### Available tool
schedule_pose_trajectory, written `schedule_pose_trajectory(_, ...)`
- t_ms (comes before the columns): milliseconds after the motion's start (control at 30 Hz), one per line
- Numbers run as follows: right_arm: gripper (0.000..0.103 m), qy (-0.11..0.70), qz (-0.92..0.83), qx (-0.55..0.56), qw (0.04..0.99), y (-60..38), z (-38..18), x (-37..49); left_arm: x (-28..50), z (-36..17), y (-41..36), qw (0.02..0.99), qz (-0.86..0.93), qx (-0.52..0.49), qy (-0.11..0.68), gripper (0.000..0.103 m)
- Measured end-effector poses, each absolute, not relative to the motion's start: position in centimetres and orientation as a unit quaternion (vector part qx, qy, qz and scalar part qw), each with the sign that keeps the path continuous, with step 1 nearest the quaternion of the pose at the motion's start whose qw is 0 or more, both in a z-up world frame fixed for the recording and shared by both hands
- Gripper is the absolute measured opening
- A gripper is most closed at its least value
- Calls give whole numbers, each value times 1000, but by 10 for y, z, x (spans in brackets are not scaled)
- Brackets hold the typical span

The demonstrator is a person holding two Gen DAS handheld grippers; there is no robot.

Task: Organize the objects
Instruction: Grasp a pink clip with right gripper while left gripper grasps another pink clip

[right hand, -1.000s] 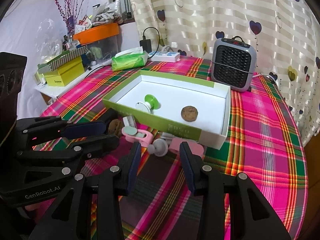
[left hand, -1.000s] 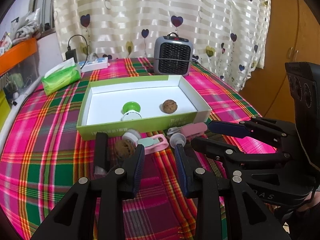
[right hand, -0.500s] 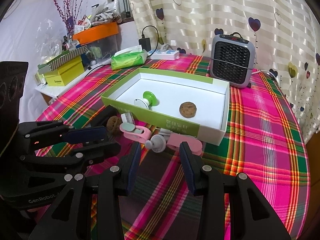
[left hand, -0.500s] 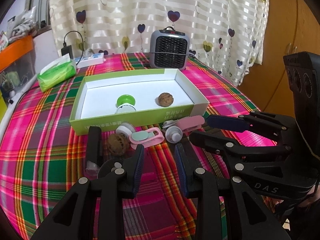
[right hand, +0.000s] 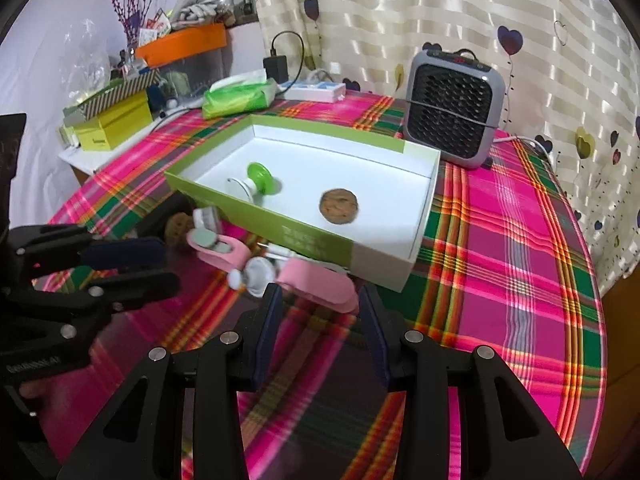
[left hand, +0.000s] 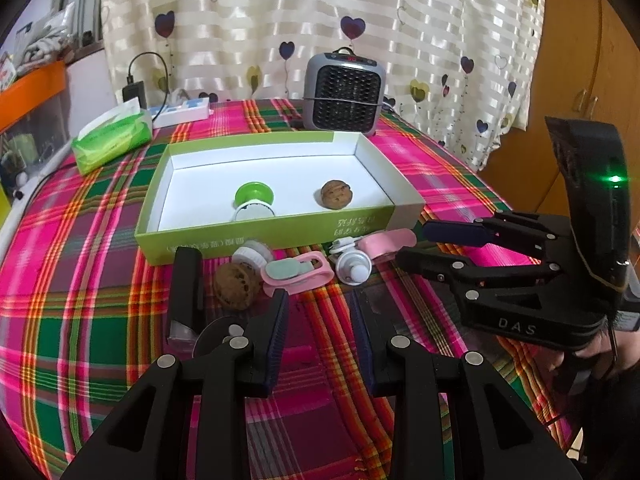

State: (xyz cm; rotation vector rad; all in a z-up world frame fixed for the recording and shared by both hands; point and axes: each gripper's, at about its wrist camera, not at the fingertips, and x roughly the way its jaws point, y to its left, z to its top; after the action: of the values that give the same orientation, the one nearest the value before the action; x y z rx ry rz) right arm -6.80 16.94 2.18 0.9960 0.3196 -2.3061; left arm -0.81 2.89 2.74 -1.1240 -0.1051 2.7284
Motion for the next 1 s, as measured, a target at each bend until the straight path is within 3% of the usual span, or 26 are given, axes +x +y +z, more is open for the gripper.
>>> schedule_pose_trajectory(667,41,154,-812,389,406,157,13,-63,-19,22,17,85,917,-386,-52,28)
schedule_pose_trajectory(900,41,162,-822,390,381,152,9,-71,-31,25,13,87,918,-384,-38,28)
schedule_pose_trajectory(1000,19,165,-822,393,378,149,6,-73,-38,23,12,92,917,-387,-34,28)
